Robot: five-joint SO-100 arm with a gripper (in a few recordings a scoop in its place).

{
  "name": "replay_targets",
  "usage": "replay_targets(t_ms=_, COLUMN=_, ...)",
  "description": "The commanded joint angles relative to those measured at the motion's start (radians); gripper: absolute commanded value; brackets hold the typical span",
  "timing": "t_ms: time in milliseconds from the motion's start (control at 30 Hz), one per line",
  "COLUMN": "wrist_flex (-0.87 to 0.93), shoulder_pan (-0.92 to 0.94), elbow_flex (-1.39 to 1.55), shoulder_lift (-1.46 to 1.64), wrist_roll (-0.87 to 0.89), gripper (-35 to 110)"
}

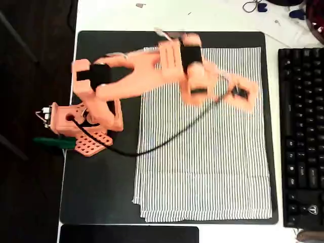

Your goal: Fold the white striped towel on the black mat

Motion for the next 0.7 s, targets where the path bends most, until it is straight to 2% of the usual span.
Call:
replay_targets(t_ms=0, wrist_flex=-0.06, shoulder_pan=-0.175, elbow_flex=0.005, shoulder_lift=-0.011, wrist_roll=0.087, gripper=15)
replay_targets(t_ms=300, wrist_flex=-0.224, shoulder_pan=-0.298, elbow_flex=-0.034, shoulder_lift=-0.232, wrist_roll=0.117, gripper=18)
replay_targets(t_ms=667, wrist_flex=-0.324, shoulder_pan=-0.35, elbow_flex=-0.16, shoulder_lift=-0.489, wrist_roll=0.144, gripper=20)
